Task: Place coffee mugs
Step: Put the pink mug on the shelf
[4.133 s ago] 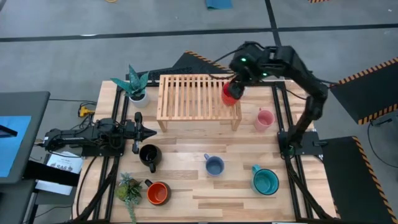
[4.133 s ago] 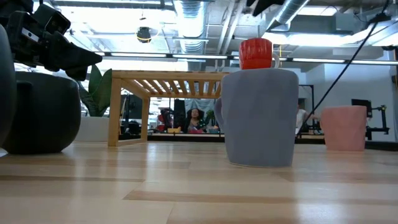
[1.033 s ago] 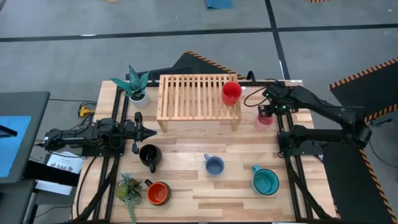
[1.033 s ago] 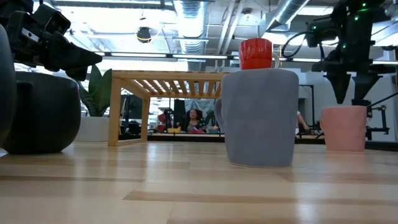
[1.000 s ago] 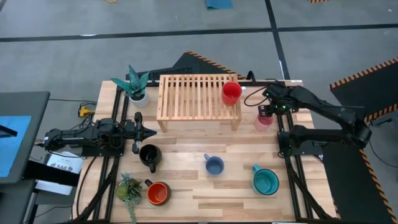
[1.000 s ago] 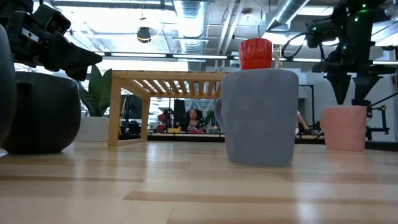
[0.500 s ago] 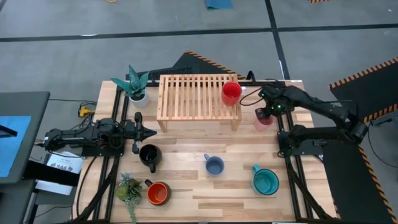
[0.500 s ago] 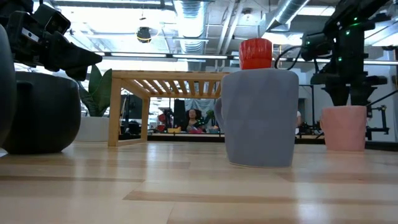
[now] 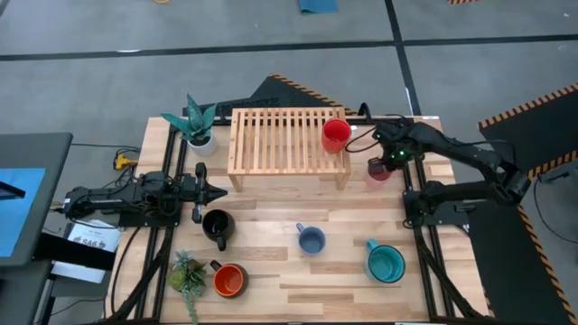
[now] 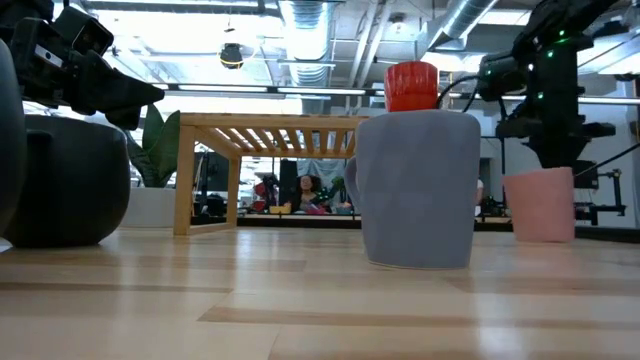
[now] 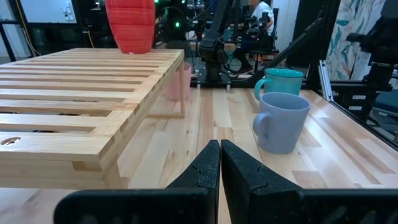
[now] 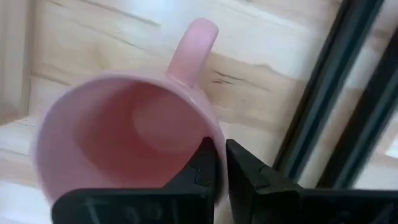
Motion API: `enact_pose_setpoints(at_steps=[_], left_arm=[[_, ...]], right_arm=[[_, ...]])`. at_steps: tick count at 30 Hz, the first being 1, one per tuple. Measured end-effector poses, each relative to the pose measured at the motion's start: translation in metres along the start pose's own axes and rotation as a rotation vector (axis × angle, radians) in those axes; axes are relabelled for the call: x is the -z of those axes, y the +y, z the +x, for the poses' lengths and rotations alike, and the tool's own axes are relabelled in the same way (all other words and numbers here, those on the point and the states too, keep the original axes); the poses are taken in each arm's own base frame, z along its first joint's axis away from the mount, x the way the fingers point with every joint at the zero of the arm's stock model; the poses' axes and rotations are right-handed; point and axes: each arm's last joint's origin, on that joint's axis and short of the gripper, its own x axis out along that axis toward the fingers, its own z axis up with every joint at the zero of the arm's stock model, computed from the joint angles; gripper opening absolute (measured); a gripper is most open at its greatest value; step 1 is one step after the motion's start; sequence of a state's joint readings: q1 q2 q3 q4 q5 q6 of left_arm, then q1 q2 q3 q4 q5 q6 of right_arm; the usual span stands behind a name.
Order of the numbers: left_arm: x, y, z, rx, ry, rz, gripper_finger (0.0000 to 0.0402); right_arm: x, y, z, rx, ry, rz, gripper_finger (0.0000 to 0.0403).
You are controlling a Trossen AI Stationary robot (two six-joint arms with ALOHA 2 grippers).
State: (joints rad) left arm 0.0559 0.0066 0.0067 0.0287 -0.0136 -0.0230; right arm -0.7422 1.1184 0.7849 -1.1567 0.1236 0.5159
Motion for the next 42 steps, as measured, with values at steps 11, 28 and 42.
enact_pose_setpoints(at_steps=[11,28,42], left_arm=[[0.000,0.000,0.000,0.000,0.000,0.000,0.0000],[0.000,0.000,0.000,0.000,0.000,0.000,0.0000],[0.000,0.000,0.000,0.000,0.000,0.000,0.0000]], right_arm=[[-0.002,-0.012,-0.053,0.015,-0.098,0.037,0.0038],[-0.011,-0.016,-0.103,0.004,-0.239,0.038,0.0038],[-0.065,-0.019,-0.196,-0.186,-0.652,0.171,0.0038]])
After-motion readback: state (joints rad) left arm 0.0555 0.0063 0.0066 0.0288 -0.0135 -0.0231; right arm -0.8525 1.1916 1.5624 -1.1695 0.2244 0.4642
